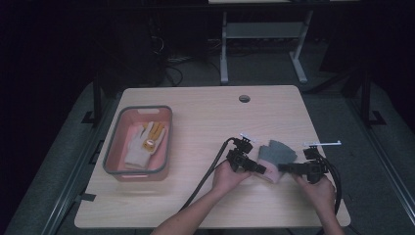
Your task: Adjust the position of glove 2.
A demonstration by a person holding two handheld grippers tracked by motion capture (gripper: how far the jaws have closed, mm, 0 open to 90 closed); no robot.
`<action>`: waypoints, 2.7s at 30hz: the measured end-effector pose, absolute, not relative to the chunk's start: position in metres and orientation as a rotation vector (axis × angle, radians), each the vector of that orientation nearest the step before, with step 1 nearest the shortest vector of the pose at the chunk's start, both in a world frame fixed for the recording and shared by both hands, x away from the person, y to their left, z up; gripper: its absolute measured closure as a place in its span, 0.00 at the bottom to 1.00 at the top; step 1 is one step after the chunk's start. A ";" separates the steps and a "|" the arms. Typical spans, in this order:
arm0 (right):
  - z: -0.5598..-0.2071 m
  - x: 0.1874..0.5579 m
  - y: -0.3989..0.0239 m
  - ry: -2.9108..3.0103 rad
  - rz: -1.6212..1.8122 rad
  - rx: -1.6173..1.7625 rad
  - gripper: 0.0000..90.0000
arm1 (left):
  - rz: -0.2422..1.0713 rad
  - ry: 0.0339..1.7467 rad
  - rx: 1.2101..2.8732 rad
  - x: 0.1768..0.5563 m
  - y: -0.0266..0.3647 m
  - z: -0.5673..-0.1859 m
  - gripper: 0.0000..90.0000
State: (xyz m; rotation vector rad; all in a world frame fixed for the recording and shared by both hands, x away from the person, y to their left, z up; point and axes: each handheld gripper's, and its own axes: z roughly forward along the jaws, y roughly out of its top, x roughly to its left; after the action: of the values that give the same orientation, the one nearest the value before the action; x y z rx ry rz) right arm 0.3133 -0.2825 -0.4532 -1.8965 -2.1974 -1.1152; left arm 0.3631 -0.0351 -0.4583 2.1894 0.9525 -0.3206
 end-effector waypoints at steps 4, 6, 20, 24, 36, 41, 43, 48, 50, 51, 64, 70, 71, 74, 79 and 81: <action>-0.456 0.314 -0.280 -2.177 -1.099 -1.903 0.47 | -0.335 0.957 2.182 0.363 -0.036 -0.460 0.52; -0.457 0.315 -0.280 -2.161 -1.102 -1.909 0.47 | -0.349 0.959 2.182 0.364 -0.036 -0.460 0.52; -0.464 0.316 -0.280 -2.055 -1.153 -1.938 0.48 | -0.385 0.960 2.174 0.366 -0.035 -0.463 0.54; -0.467 0.317 -0.281 -1.994 -1.181 -1.946 0.53 | -0.391 0.961 2.171 0.366 -0.036 -0.463 0.56; -0.476 0.326 -0.280 -1.869 -1.239 -1.884 0.74 | -0.479 1.015 2.093 0.370 -0.030 -0.469 0.66; -0.473 0.326 -0.279 -1.932 -1.261 -1.856 0.80 | -0.498 1.019 2.058 0.371 -0.028 -0.470 0.70; -0.470 0.326 -0.278 -1.965 -1.258 -1.845 0.81 | -0.497 1.016 2.058 0.371 -0.027 -0.470 0.70; -0.464 0.326 -0.274 -2.016 -1.261 -1.837 0.81 | -0.491 1.012 2.055 0.371 -0.024 -0.466 0.71; -0.460 0.326 -0.273 -2.021 -1.250 -1.834 0.81 | -0.486 1.008 2.050 0.372 -0.022 -0.464 0.71; -0.459 0.327 -0.272 -2.028 -1.254 -1.830 0.81 | -0.484 1.002 2.052 0.371 -0.020 -0.463 0.71; -0.433 0.330 -0.256 -2.089 -1.276 -1.782 0.81 | -0.433 0.965 2.041 0.370 -0.002 -0.440 0.71; -0.426 0.332 -0.246 -2.110 -1.278 -1.757 0.81 | -0.409 0.968 2.034 0.369 0.008 -0.432 0.71; -0.424 0.333 -0.244 -2.112 -1.279 -1.755 0.81 | -0.407 0.961 2.039 0.369 0.010 -0.430 0.71; -0.420 0.334 -0.239 -2.115 -1.280 -1.743 0.81 | -0.400 0.955 2.037 0.368 0.014 -0.427 0.72; -0.415 0.336 -0.232 -2.135 -1.290 -1.720 0.81 | -0.381 0.951 2.041 0.368 0.023 -0.420 0.72; -0.413 0.337 -0.230 -2.139 -1.291 -1.710 0.81 | -0.375 0.950 2.039 0.368 0.026 -0.417 0.72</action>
State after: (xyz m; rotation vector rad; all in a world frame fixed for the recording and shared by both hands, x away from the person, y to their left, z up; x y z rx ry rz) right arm 0.3365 -0.2297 -0.4131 -1.7099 -2.1390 -1.2912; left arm 0.3678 0.0257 -0.4174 2.0386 0.9498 -0.3755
